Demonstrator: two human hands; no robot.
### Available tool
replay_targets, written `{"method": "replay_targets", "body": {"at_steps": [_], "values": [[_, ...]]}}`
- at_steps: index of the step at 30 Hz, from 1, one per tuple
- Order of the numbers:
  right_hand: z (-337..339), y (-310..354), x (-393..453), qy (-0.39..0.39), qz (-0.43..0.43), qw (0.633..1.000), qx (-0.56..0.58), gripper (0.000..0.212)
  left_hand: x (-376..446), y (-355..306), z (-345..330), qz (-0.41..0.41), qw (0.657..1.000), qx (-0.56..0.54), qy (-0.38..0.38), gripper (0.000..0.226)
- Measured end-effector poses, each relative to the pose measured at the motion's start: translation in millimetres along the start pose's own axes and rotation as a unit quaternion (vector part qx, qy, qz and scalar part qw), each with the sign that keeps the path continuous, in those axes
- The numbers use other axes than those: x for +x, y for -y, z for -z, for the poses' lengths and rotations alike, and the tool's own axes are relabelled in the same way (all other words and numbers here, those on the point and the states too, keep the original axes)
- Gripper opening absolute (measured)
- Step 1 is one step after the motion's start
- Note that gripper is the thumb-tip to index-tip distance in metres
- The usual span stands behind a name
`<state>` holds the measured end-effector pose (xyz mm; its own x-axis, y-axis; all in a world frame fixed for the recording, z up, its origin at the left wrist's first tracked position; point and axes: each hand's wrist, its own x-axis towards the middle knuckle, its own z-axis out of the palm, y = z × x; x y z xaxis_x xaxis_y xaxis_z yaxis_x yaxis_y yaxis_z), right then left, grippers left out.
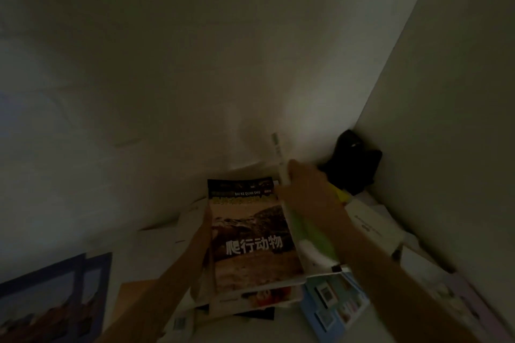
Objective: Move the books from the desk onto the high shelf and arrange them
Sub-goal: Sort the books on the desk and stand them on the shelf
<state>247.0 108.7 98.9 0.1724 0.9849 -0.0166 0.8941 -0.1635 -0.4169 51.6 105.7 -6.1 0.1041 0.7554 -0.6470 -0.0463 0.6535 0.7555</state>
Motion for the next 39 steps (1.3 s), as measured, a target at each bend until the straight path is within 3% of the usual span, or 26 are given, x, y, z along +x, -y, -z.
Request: {"method": "replay_targets", "body": {"at_steps": [2, 5, 7, 9, 10, 11, 13, 15, 16, 19, 23, 26, 28, 31, 34, 37, 39], "values": [[-41, 24, -5, 0.025, 0.026, 0.999, -0.018, 0.025, -5, -1, -1, -0.002, 0.997, -0.061, 0.046, 0.064], [-95, 52, -22, 0.098, 0.014, 0.995, 0.018, 0.044, -6, -4, -4, -0.012, 0.988, -0.140, 0.069, 0.060], [-109, 66, -34, 0.125, 0.021, 0.992, 0.017, 0.041, -3, -8, -3, -0.018, 0.985, -0.159, 0.068, 0.079], [-108, 67, -38, 0.172, 0.014, 0.979, 0.106, 0.030, 14, 5, 0, -0.023, 0.990, -0.129, 0.044, 0.097], [-104, 63, -38, 0.200, -0.004, 0.961, 0.192, 0.031, 18, 8, 3, -0.025, 0.995, -0.095, 0.025, 0.091], [-101, 54, -37, 0.197, -0.029, 0.947, 0.253, 0.032, 15, 9, 4, -0.037, 0.997, -0.063, 0.005, 0.071], [-95, 28, -30, 0.075, -0.100, 0.953, 0.276, 0.022, 10, 11, 6, -0.051, 0.998, -0.028, -0.008, 0.028], [-95, -6, -28, -0.041, -0.170, 0.949, 0.261, 0.025, 6, 12, 5, -0.049, 0.998, -0.037, 0.011, 0.023], [-95, -19, -30, -0.032, -0.217, 0.929, 0.297, 0.042, 2, 13, 5, -0.061, 0.997, -0.038, 0.015, 0.026], [-101, -42, -29, 0.075, -0.304, 0.818, 0.482, 0.078, -8, 12, 3, -0.119, 0.991, -0.044, 0.030, 0.021], [-82, -46, -34, 0.165, -0.255, 0.774, 0.556, 0.062, -21, 2, 0, -0.172, 0.983, -0.015, 0.069, 0.036], [-66, -51, -37, 0.212, -0.217, 0.735, 0.607, 0.041, -27, -8, -7, -0.185, 0.978, -0.015, 0.093, 0.080], [-52, -58, -38, 0.219, -0.188, 0.731, 0.619, 0.036, -28, -15, -13, -0.199, 0.974, -0.021, 0.107, 0.096], [-29, -67, -35, 0.203, -0.130, 0.724, 0.646, 0.054, -29, -29, -22, -0.222, 0.967, -0.016, 0.126, 0.100], [-13, -76, -29, 0.115, -0.073, 0.755, 0.641, 0.064, -27, -39, -30, -0.248, 0.957, -0.021, 0.152, 0.102], [-2, -81, -33, 0.054, -0.028, 0.767, 0.638, 0.051, -27, -45, -36, -0.280, 0.944, 0.027, 0.173, 0.089], [-7, -93, -35, 0.041, -0.018, 0.769, 0.638, 0.055, -23, -49, -36, -0.288, 0.939, 0.057, 0.181, 0.080]]}}
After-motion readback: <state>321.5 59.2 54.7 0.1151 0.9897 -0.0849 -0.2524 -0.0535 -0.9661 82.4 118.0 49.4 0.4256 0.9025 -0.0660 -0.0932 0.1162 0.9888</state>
